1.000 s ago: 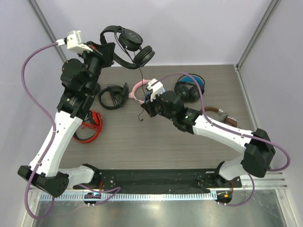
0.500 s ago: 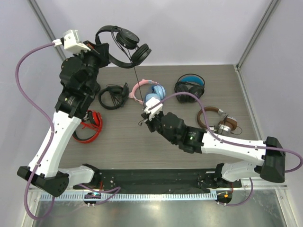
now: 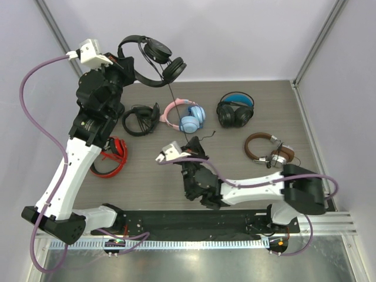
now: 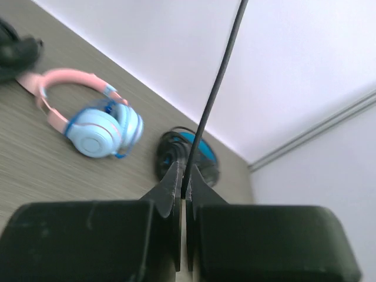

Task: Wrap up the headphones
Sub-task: Wrap the headphone cable with the right arm

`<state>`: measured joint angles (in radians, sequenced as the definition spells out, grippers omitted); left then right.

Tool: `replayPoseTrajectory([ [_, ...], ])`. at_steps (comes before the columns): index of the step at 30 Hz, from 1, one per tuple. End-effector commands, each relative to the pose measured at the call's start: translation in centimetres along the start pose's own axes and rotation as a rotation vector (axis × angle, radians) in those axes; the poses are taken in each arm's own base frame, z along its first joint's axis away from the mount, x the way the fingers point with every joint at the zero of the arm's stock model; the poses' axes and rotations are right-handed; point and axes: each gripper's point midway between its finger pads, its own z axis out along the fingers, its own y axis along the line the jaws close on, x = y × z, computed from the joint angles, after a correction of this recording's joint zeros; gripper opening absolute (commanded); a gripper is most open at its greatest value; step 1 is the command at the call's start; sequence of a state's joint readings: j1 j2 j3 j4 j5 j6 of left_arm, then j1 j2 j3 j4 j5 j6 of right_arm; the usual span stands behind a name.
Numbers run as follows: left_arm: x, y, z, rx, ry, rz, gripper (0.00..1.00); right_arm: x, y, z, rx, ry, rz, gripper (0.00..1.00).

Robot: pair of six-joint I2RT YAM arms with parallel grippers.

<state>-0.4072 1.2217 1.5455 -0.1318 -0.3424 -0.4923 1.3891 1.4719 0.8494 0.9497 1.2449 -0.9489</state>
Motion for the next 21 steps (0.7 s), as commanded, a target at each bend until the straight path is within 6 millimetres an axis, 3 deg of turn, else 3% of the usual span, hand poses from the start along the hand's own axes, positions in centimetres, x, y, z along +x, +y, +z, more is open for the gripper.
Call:
replayPoseTrajectory([
  [1, -3.9, -0.5, -0.8, 0.005, -0.127, -0.074, 0.0, -0.8, -4.8, -0.1, 0.212, 0.056, 0.128, 0.01],
  [2, -3.9, -0.6, -0.8, 0.009, -0.129, -0.075, 0.0, -1.0, -3.8, 0.2, 0.207, 0.045, 0.101, 0.01],
  [5, -4.1, -0.5, -1.2, 0.01, -0.131, -0.064, 0.0, -2.0, -3.7, 1.4, 0.232, 0.03, 0.107, 0.01],
  [11, -4.4, 0.8, -1.6, -0.051, -0.136, 0.003, 0.0, -4.6, -6.3, 2.8, 0.29, -0.024, 0.182, 0.01],
  [18, -3.1, 2.0, -0.7, -0.11, -0.102, 0.049, 0.0, -8.6, -7.7, 1.2, 0.264, -0.15, 0.119, 0.01],
  [21, -2.8, 1.8, -0.4, -0.103, -0.098, 0.027, 0.0, -9.3, -7.9, 0.8, 0.259, -0.172, 0.092, 0.01],
])
